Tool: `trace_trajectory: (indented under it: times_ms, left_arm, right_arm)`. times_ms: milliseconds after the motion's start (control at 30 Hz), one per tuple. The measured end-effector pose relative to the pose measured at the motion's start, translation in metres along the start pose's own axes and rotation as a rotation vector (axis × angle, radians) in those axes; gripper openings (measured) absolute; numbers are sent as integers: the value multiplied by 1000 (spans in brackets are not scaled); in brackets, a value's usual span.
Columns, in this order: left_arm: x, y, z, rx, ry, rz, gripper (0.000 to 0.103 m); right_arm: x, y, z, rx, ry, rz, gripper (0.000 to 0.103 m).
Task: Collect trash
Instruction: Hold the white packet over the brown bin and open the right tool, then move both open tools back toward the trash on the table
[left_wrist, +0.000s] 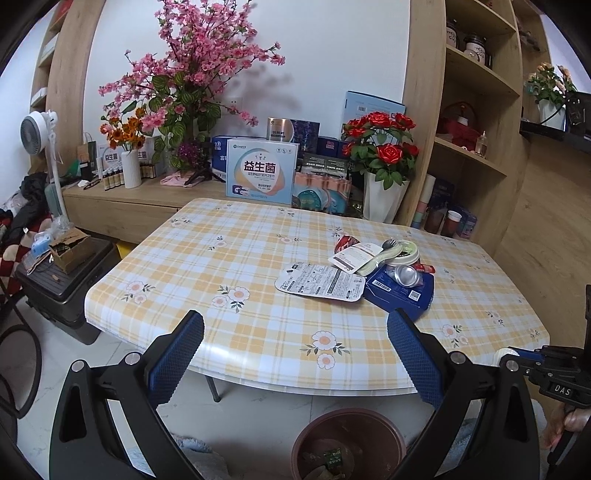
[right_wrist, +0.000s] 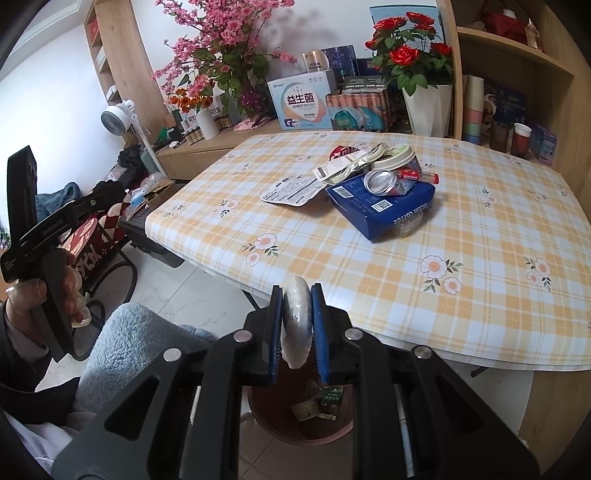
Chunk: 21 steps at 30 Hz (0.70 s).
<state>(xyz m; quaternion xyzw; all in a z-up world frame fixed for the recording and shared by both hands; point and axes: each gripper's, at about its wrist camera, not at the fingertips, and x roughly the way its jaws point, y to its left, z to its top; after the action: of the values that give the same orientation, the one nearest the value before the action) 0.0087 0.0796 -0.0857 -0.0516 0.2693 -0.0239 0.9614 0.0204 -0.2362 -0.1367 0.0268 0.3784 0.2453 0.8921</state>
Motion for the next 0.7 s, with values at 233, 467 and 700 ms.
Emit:
trace_trajectory:
  times_ms: [233, 467, 700]
  left_arm:
    - [-1, 2, -2, -5, 1, -1, 97]
    - [-3, 5, -3, -13, -1, 4, 97]
    - [-2, 6, -4, -13, 3, 1, 97]
  right_arm:
    - [-1, 9, 1, -11, -4, 23, 19]
    - [-8, 3, 7, -2, -37, -27, 39]
    - [-24, -20, 17, 21, -120, -166, 97]
